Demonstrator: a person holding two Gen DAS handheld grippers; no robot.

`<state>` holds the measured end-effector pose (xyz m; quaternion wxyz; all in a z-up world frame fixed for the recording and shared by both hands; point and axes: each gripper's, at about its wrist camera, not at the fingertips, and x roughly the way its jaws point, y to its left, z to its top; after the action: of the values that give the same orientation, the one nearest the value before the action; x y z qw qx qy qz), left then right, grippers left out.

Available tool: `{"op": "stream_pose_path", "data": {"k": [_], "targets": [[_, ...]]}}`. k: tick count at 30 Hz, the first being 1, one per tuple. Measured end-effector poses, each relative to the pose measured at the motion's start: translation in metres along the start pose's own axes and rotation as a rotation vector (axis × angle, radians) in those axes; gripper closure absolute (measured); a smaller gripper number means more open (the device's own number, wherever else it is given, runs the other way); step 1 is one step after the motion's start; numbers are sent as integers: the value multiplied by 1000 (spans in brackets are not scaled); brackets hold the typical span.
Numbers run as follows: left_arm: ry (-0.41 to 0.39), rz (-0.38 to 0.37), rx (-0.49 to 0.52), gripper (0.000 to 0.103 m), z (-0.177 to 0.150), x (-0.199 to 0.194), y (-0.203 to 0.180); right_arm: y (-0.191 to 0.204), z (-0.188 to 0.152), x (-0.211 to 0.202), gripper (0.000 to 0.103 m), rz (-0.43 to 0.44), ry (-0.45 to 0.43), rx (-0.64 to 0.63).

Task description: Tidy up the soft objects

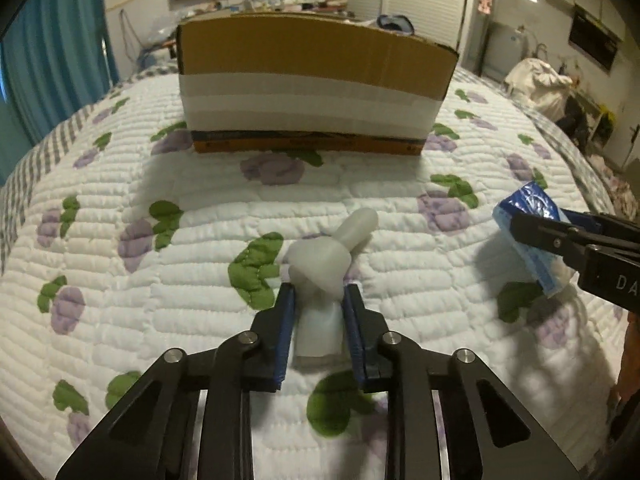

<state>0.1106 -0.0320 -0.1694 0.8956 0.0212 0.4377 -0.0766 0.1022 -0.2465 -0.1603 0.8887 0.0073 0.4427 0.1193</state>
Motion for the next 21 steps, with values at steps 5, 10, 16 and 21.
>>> {"op": "stream_pose_path", "data": {"k": [5, 10, 16, 21], "targets": [[-18, -11, -2, 81, 1, -21, 1, 9, 1, -25, 57, 2, -32, -15], [-80, -20, 14, 81, 10, -54, -2, 19, 9, -53, 57, 7, -80, -34], [-182, -37, 49, 81, 30, -97, 2, 33, 25, -88, 57, 5, -150, -64], [-261, -42, 87, 81, 62, -123, 5, 41, 49, -106, 57, 6, -218, -90]]}}
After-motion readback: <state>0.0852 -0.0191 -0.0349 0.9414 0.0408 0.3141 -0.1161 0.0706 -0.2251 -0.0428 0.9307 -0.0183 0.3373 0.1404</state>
